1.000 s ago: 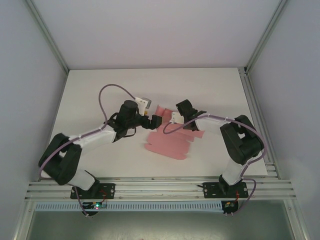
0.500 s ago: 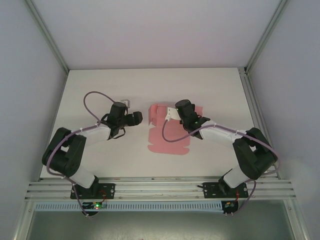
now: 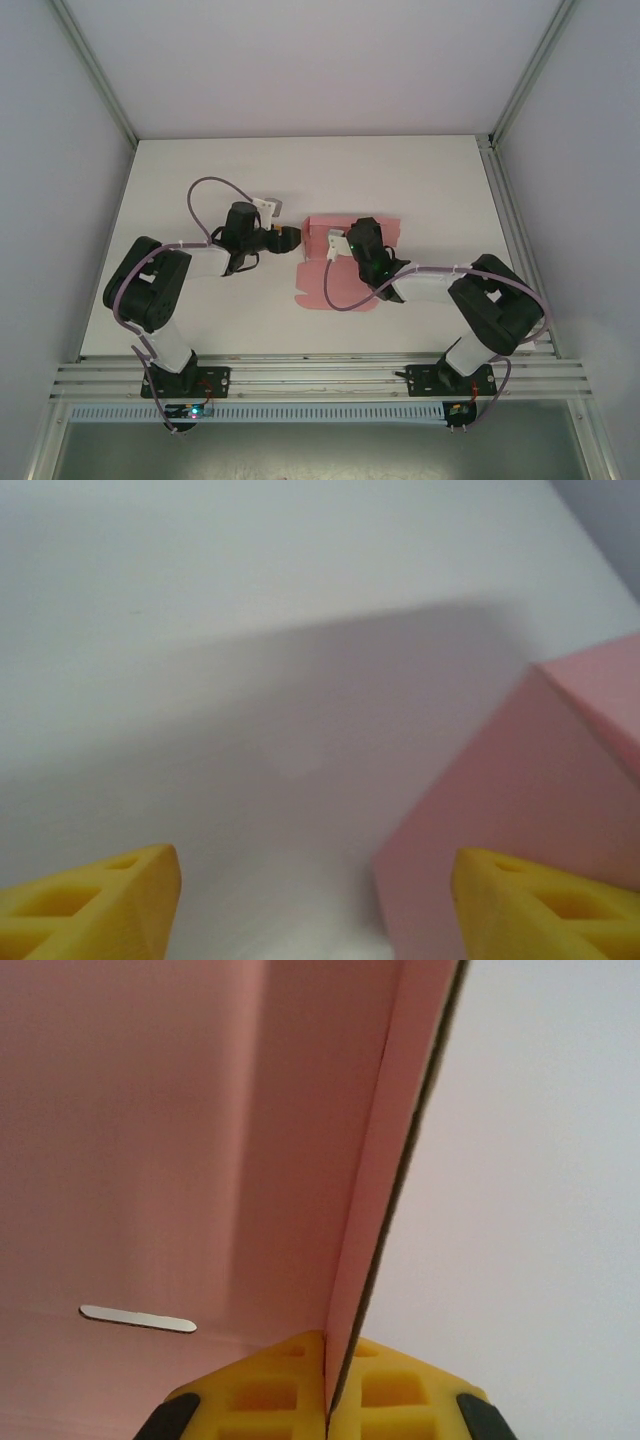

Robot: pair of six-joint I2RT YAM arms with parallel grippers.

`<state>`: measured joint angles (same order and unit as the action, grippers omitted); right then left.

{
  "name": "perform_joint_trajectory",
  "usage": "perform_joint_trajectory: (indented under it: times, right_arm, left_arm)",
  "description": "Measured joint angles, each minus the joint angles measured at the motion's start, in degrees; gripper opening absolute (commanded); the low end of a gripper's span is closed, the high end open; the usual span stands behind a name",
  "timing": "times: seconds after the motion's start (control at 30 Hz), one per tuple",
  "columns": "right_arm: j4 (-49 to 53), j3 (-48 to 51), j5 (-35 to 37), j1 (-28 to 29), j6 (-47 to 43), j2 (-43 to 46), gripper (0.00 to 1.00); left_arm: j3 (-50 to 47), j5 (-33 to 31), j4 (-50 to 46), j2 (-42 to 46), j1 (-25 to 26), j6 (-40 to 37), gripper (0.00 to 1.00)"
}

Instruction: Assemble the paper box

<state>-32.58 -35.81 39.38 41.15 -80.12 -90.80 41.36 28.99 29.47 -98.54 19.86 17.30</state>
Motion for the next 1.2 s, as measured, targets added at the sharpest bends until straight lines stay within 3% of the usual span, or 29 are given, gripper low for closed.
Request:
perform_joint_trajectory:
  times: [0.07,0.17,0.5,0.77,0.9,1.0,1.07,1.2]
  right_arm:
    - [-0.63,0.0,0.48,0.28,-0.02,0.17,0.0]
    - [-0.72,0.22,1.33,1.14,-0.02,1.09,0.0]
    - [1.55,0.85,4.55,4.13,0.85,1.86,0.0]
    - [4.11,1.01,5.46,5.62,2.43,3.13,0.0]
    - [5.2,1.03,7.93,6.91,3.67,3.15,0.0]
    - [7.08,1.07,9.11,7.78,5.92,3.17,0.0]
    - [8.09,1.07,9.44,7.89,7.67,3.19,0.0]
    - [9.03,0.72,9.97,8.66,10.54,3.69,0.0]
  left_arm:
    - [-0.52,4.0,1.57,0.0,0.0,-1.6,0.62]
    - [-0.94,8.09,2.32,0.0,0.0,-3.61,0.62]
    - [-2.05,14.47,3.41,-2.01,1.11,-7.65,0.81]
    - [-1.05,16.2,8.9,-6.93,2.8,-5.05,0.74]
    - [-0.24,9.62,9.4,-7.5,5.7,-4.76,0.55]
    - [-0.26,2.54,10.32,-7.48,6.8,-3.93,0.33]
    - [-0.24,-1.86,11.26,-7.23,7.91,-3.56,0.27]
    - [1.05,-11.61,11.39,-7.52,10.73,-3.87,0.05]
